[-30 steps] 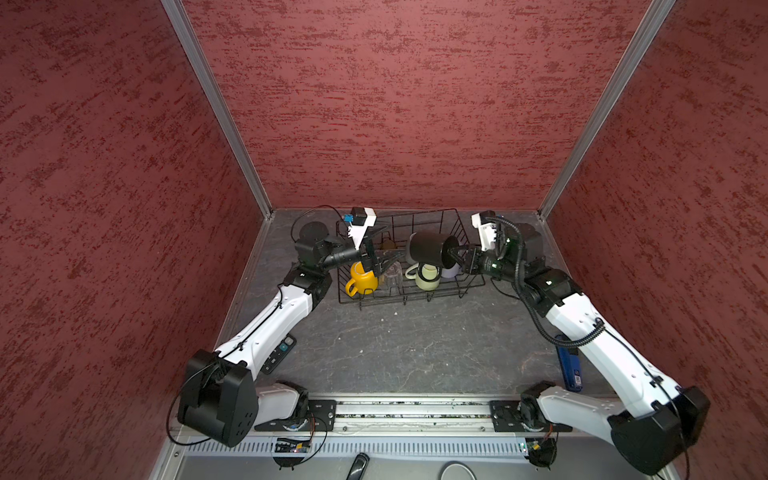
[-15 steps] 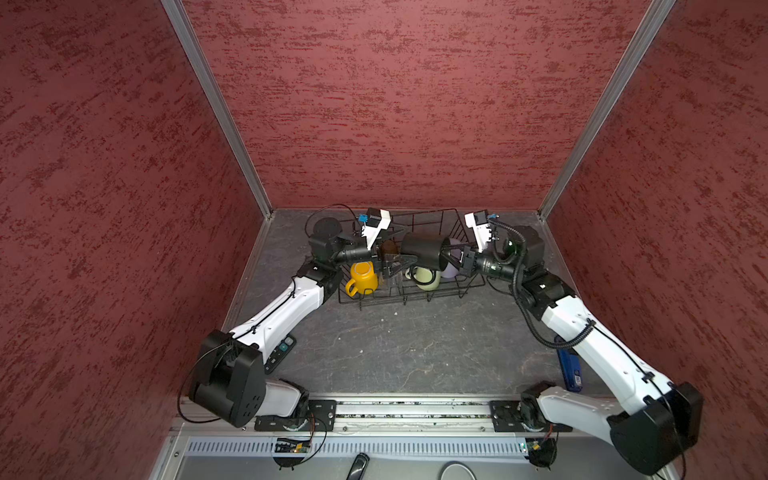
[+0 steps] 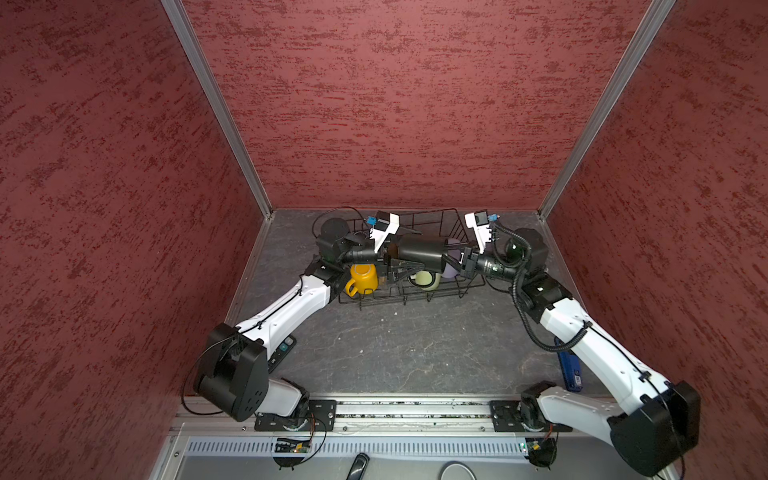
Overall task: Load cups into a dish rack
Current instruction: Pass the cup.
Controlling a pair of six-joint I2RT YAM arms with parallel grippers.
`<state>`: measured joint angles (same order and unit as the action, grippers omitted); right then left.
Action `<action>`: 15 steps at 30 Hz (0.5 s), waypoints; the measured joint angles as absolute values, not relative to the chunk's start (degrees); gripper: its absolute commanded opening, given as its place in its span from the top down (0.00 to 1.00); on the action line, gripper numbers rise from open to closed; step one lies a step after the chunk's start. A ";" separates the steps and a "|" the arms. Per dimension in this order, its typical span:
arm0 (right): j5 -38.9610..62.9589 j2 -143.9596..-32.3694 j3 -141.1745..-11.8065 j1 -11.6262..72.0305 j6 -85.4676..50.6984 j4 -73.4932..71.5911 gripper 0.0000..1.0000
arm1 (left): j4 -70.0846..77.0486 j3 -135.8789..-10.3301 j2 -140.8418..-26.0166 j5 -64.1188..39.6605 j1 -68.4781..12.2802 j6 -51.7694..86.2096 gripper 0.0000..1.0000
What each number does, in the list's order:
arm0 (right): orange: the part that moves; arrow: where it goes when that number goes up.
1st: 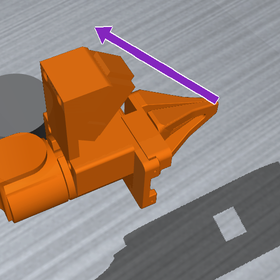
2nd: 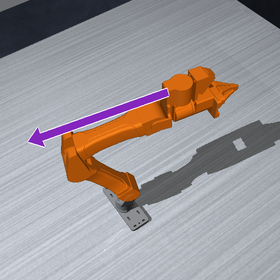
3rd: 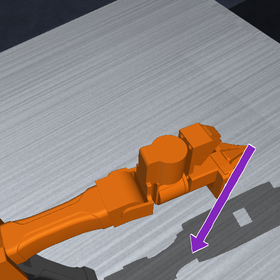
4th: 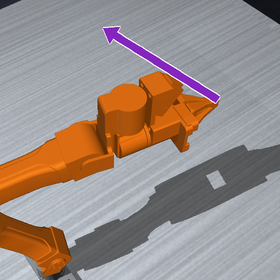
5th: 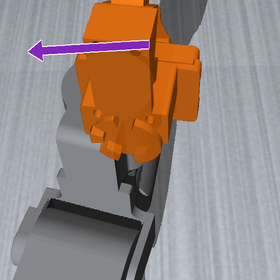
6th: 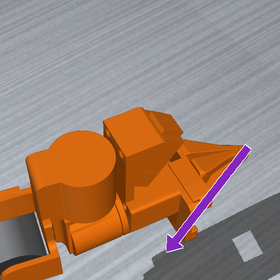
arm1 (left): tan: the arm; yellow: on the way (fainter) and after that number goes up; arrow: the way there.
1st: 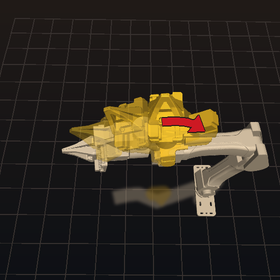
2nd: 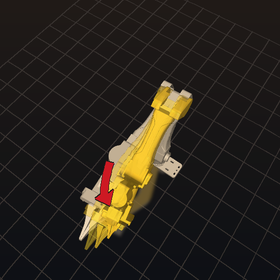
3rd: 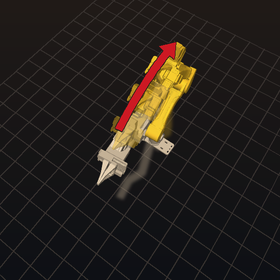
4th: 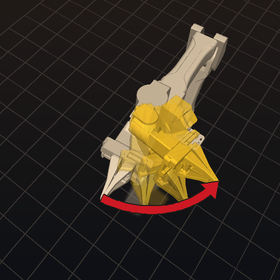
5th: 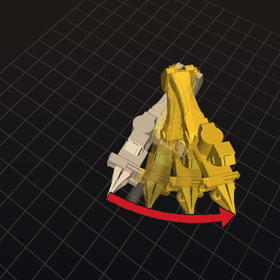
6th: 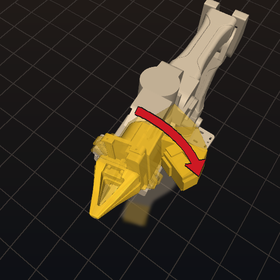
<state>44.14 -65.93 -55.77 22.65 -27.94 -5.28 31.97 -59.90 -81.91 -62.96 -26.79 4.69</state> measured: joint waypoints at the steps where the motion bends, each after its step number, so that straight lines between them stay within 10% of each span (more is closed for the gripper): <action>1: 44.45 -65.93 -55.53 22.65 -28.34 -6.31 1.00 | 32.18 -59.90 -82.15 -63.09 -27.07 4.71 0.00; 15: 47.42 -65.95 -54.06 22.65 -32.10 -13.32 1.00 | 36.93 -59.90 -83.42 -65.12 -28.29 7.46 0.03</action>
